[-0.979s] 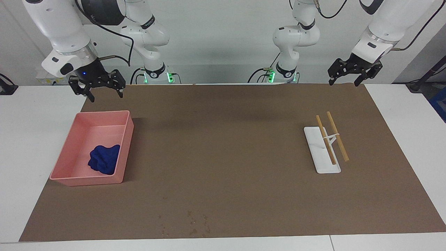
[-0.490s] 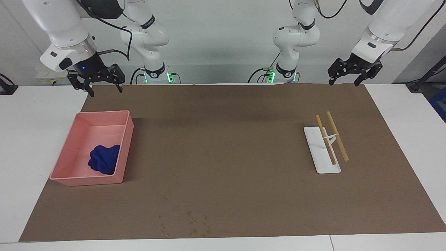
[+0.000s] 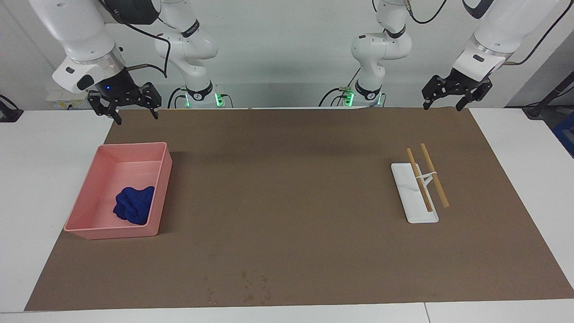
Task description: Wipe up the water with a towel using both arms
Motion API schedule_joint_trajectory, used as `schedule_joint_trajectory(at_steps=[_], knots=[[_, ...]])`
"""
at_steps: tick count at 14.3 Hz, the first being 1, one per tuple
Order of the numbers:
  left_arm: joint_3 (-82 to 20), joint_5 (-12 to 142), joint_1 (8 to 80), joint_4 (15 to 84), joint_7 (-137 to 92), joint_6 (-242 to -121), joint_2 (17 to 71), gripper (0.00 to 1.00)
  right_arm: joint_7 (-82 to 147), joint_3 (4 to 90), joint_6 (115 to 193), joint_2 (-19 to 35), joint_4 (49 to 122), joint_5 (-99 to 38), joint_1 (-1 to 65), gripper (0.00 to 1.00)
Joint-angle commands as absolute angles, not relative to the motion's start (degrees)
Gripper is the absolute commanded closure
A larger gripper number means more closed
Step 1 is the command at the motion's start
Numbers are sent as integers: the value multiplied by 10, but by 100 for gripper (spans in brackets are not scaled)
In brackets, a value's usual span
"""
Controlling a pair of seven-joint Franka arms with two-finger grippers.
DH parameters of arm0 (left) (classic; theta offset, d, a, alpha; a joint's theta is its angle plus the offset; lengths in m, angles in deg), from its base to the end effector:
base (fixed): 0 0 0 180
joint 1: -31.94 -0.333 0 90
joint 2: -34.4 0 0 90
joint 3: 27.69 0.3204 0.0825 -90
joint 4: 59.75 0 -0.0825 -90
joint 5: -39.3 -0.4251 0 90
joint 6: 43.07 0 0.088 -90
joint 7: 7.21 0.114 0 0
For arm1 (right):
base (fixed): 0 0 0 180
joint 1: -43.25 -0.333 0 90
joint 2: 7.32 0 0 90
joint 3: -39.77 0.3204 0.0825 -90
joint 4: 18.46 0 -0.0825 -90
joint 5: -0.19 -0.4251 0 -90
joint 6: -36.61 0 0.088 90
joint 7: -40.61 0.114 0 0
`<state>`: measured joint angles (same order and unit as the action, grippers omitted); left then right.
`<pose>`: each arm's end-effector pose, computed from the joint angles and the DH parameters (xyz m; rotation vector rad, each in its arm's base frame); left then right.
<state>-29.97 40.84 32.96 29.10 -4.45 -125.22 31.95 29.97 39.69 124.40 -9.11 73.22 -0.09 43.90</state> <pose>0.5660 -0.0365 0.6455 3.1102 -0.1687 -0.1158 0.5811 -0.0068 0.6220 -3.1208 -0.2707 0.0564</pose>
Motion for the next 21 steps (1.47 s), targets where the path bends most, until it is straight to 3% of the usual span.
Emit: schedule_joint_trajectory(at_steps=[1,21], knots=[[-297,401,333,305,-45,-1253,306,0,308,395,1237,-93,733,5,436,0],[-298,402,333,317,-78,-1351,308,0,391,396,1266,-93,736,26,434,0]])
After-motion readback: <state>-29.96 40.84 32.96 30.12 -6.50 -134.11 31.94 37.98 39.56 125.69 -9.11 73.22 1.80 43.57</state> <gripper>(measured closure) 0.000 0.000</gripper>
